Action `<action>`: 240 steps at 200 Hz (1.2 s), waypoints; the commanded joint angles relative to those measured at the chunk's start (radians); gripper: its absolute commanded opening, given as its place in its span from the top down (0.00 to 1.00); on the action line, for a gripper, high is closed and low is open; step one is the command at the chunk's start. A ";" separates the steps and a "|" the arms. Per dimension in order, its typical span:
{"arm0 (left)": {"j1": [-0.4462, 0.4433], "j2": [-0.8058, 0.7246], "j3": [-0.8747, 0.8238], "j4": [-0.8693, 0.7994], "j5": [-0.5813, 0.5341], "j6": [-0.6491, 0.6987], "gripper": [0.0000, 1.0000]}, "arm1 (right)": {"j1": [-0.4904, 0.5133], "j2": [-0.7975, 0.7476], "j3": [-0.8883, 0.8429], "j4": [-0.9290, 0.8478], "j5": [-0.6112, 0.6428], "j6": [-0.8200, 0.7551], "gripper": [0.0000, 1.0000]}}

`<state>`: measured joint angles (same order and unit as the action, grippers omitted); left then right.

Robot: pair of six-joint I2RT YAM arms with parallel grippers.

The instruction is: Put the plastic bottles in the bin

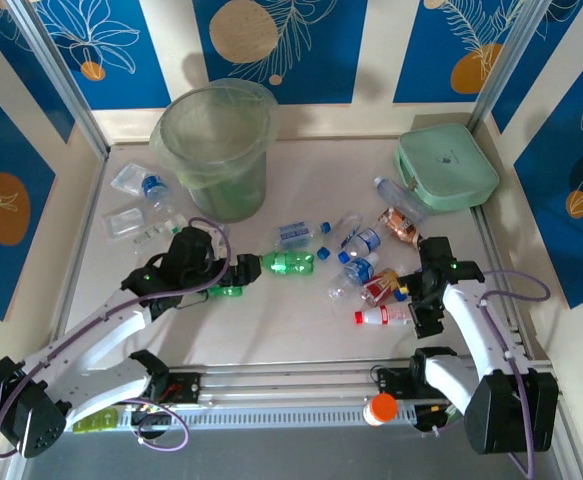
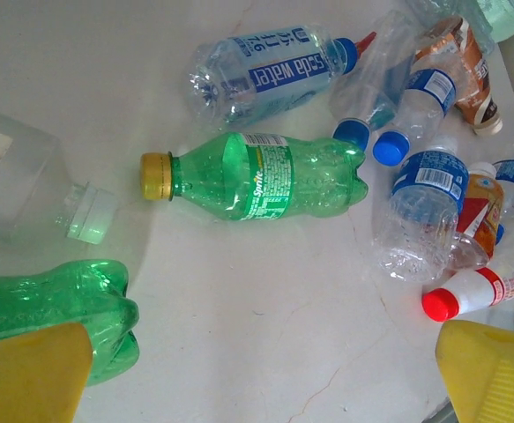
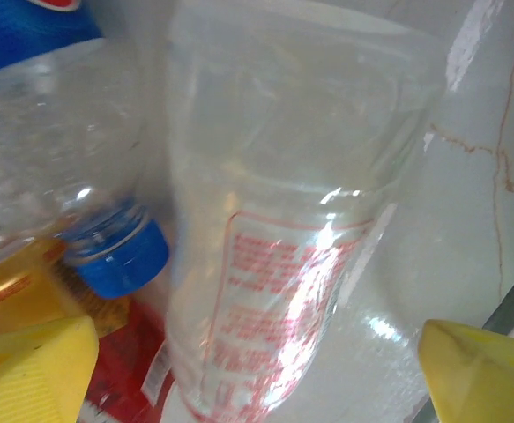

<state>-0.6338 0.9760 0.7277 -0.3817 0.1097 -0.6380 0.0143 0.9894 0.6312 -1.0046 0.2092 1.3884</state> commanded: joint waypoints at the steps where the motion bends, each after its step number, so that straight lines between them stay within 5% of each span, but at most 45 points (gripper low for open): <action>1: -0.013 -0.017 0.004 0.007 -0.025 0.029 0.01 | -0.010 0.032 -0.029 0.055 -0.001 0.020 0.09; 63: -0.017 -0.019 0.003 0.006 -0.035 0.038 0.01 | -0.014 0.112 -0.062 0.141 -0.013 0.010 0.33; 112: -0.016 -0.024 0.024 0.010 -0.008 0.044 0.01 | -0.013 0.043 -0.035 0.069 -0.016 -0.012 0.73; 190: -0.026 -0.020 0.181 -0.033 0.160 0.084 0.01 | 0.039 -0.197 0.112 -0.126 -0.091 -0.129 0.80; 240: -0.041 0.106 0.341 -0.009 0.464 0.113 0.01 | 0.204 -0.210 0.328 -0.021 -0.116 -0.303 0.81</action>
<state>-0.6590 1.0351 1.0119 -0.4038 0.3672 -0.5507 0.1669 0.7761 0.8726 -1.0706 0.1444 1.1992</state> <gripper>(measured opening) 0.994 0.269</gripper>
